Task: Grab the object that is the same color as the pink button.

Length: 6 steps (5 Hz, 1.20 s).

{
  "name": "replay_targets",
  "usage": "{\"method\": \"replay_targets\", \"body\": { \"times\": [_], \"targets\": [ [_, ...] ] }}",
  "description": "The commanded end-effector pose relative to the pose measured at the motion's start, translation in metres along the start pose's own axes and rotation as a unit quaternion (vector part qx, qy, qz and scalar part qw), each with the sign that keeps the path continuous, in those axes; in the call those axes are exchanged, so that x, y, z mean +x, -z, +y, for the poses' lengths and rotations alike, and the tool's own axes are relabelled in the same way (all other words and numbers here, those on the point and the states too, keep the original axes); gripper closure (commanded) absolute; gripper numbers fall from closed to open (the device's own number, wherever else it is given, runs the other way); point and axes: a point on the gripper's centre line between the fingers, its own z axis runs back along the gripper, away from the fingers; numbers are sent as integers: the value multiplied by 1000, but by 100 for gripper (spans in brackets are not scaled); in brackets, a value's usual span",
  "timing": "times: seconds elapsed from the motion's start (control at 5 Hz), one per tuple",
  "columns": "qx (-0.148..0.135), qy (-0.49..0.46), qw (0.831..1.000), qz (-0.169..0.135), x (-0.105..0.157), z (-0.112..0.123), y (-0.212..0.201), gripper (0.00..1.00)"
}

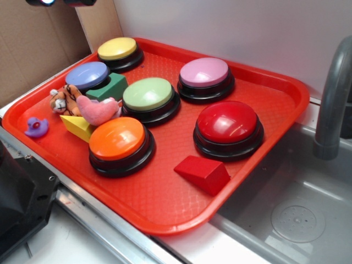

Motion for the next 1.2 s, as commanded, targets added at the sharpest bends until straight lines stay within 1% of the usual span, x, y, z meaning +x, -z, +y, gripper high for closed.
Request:
{"method": "replay_targets", "body": {
  "times": [0.0,0.2,0.4,0.6,0.8,1.0],
  "targets": [
    [0,0,1000,0,0,0,0,0],
    [2,-46,999,16,0,16,34,0],
    [13,-77,996,33,-3,18,59,0],
    [24,-98,994,37,-7,21,87,0],
    [8,-112,993,45,-7,19,110,0],
    [-20,-124,991,53,-12,10,127,0]
  ]
}}
